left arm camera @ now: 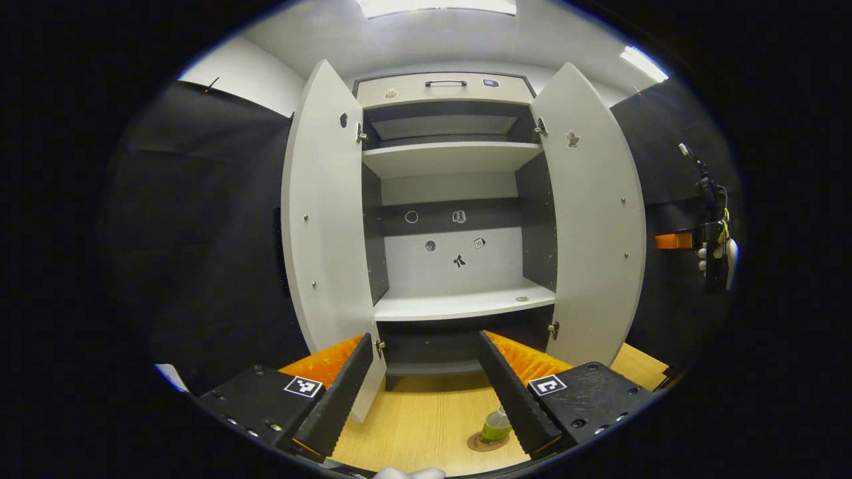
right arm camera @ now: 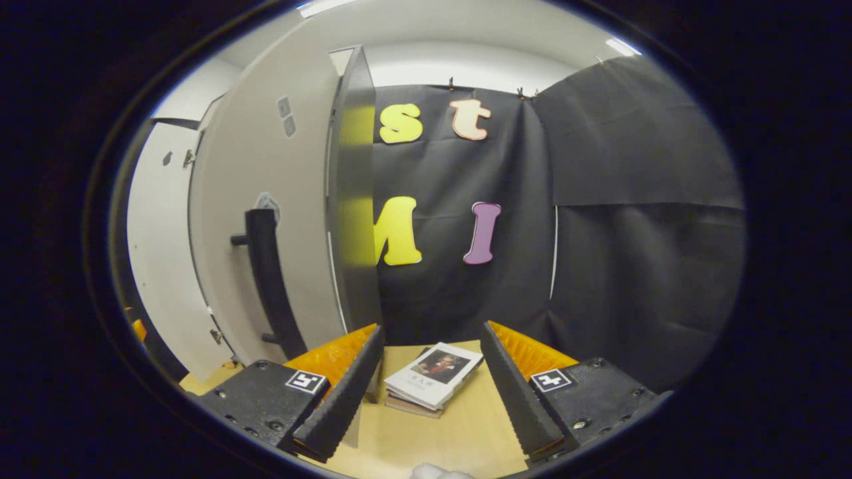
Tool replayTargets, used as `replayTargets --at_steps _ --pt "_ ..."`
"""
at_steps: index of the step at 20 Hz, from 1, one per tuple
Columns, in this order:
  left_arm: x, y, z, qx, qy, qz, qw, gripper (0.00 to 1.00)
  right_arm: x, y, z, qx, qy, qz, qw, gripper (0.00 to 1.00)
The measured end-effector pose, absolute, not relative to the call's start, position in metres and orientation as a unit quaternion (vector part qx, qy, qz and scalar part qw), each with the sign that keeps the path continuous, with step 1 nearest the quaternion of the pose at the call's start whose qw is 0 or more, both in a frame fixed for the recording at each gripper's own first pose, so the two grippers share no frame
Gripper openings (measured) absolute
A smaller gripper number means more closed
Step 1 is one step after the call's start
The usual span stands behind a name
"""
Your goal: Grasp the bottle in the cabinet with the left hand and place it on the coaster, then close the right door with the right hand and the left door with the left hand.
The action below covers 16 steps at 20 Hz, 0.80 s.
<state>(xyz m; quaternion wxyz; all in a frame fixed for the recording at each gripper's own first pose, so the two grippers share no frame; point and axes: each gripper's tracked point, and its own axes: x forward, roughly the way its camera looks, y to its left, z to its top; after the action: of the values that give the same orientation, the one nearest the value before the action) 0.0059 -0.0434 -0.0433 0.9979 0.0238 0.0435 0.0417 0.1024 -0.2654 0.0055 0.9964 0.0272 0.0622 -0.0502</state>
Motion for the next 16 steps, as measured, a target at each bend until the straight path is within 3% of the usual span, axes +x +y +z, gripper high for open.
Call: replayTargets --at_steps 11,13,16 --pt "-0.001 -0.048 -0.041 0.017 0.044 0.076 0.996 0.96 0.124 -0.199 0.035 0.043 0.036 0.064 0.996 0.97" --pt "0.0 -0.038 -0.043 0.016 0.042 0.072 0.996 0.96 0.123 -0.197 0.041 0.017 0.019 0.039 0.999 0.92" --pt "0.0 -0.018 -0.046 0.016 0.043 0.065 0.997 0.96 0.12 -0.192 0.042 0.0 0.027 0.016 1.0 0.95"
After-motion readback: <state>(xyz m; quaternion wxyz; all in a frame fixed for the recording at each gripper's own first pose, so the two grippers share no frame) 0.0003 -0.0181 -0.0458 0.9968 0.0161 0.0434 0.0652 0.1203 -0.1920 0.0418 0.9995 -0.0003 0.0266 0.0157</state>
